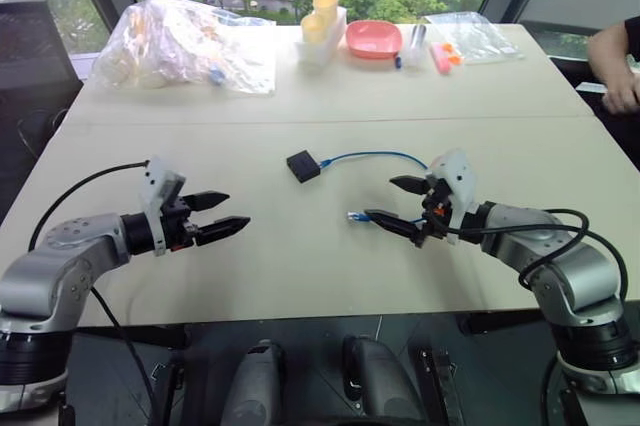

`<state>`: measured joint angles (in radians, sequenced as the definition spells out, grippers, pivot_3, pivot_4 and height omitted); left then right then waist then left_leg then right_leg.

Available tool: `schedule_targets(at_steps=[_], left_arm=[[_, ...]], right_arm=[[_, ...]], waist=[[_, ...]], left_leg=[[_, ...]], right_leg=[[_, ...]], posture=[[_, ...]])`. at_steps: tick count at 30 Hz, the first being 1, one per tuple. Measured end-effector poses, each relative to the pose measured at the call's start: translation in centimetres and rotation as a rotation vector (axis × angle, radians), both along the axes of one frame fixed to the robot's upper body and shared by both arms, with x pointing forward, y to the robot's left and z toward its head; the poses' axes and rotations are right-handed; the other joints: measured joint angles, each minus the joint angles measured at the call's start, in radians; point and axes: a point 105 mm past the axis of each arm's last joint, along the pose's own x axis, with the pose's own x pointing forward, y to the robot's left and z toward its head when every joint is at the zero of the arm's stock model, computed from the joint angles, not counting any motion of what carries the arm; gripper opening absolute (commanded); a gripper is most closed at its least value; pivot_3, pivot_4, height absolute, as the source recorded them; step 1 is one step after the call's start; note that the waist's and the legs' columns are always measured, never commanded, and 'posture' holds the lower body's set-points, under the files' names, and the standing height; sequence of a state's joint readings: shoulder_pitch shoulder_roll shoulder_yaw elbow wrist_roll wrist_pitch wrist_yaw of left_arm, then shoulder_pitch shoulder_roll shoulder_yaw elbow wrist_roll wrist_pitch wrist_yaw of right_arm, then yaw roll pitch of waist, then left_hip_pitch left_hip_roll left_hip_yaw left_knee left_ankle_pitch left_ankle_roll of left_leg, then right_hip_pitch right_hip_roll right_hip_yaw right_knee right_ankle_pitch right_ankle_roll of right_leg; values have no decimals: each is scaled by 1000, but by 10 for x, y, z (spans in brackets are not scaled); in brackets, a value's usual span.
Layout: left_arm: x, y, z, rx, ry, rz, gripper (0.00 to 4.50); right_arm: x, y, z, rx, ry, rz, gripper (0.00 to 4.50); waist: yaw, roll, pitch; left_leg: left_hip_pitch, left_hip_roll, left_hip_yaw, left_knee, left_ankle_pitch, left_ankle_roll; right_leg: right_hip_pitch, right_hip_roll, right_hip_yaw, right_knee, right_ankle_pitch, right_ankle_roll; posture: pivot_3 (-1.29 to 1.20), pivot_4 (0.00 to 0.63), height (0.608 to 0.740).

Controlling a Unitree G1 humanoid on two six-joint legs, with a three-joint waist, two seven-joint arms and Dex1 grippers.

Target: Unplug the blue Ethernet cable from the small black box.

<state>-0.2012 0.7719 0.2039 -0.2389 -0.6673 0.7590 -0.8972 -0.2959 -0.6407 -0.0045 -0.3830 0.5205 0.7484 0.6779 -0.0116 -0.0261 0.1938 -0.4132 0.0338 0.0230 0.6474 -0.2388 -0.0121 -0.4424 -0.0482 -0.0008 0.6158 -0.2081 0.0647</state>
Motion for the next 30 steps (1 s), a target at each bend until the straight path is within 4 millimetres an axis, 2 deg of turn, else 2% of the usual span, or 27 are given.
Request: schedule_targets(at_steps=[7,21,25,27,30], left_arm=[[3,-2,2,-14,1,13,4034],[4,-1,0,-19,-15,65,4034],[7,-1,6,-21,-36,57,4034],[15,1,17,-21,-75,52,4034],[32,11,37,9,-148,63,4034]], right_arm=[[2,2,1,13,-16,-3,4500],[22,1,0,-16,-37,-25,4500],[38,2,8,-76,-98,-32,4500],[53,6,12,-122,-140,-34,4500],[84,22,16,-198,-204,-28,4500]], waist=[[0,0,0],[-1,0,0],[-3,0,0],[-2,0,0],[-10,0,0]], left_leg=[[0,0,0,0,0,0],[2,0,0,0,0,0],[3,0,1,1,0,0],[3,0,0,1,0,0],[5,0,1,1,0,0]], right_leg=[[0,0,0,1,0,0],[1,1,1,2,0,0],[1,1,1,3,0,0],[1,2,1,4,1,-1],[1,2,1,6,1,-2]], posture=[[0,150,740],[0,150,740],[0,150,740],[0,150,740],[0,150,740]])
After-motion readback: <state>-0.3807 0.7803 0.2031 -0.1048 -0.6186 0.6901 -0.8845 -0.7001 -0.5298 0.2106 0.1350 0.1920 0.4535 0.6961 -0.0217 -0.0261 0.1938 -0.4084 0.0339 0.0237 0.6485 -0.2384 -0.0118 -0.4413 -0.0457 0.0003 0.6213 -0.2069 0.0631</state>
